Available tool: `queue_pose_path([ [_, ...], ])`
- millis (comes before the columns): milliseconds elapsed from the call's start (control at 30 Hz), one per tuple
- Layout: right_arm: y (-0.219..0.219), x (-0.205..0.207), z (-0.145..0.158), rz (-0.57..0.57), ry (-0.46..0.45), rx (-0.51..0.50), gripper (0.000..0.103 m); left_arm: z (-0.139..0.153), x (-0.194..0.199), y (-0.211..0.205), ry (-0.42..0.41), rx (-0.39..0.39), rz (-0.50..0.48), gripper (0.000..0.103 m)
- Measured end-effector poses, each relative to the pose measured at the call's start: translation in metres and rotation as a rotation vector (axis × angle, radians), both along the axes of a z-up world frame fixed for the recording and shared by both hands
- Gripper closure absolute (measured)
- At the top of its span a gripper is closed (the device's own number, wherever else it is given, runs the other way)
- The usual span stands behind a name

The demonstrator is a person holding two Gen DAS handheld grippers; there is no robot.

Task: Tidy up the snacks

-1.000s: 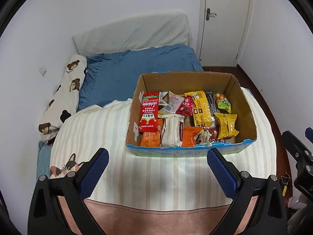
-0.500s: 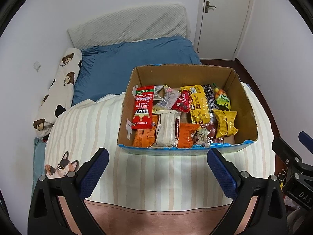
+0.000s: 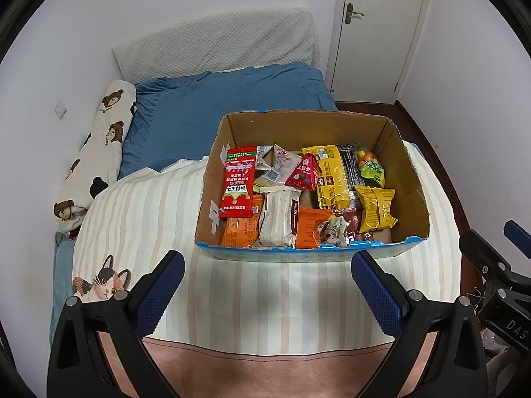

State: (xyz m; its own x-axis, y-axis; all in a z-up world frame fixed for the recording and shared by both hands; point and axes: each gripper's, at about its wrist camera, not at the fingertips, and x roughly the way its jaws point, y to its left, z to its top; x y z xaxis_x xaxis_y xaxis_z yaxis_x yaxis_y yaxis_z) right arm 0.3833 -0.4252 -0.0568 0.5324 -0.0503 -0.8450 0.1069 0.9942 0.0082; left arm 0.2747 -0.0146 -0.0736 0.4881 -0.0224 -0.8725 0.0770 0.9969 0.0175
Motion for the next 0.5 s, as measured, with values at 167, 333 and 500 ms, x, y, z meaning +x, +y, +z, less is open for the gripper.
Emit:
queue_pose_path([
  [167, -0.0001, -0.002, 0.0029, 0.001, -0.001, 0.001, 0.0, 0.0011, -0.0015, 0.0004, -0.001, -0.007, 0.0, 0.0],
  [333, 0.0016, -0.0038, 0.0068, 0.004, -0.006, -0.003, 0.0, 0.0028, -0.0024, 0.0007, -0.004, -0.007, 0.001, 0.0],
  [500, 0.0024, -0.0047, 0.0097, 0.007, -0.009, -0.004, 0.0, 0.0052, -0.0033, -0.0002, -0.008, -0.009, 0.0, 0.0],
])
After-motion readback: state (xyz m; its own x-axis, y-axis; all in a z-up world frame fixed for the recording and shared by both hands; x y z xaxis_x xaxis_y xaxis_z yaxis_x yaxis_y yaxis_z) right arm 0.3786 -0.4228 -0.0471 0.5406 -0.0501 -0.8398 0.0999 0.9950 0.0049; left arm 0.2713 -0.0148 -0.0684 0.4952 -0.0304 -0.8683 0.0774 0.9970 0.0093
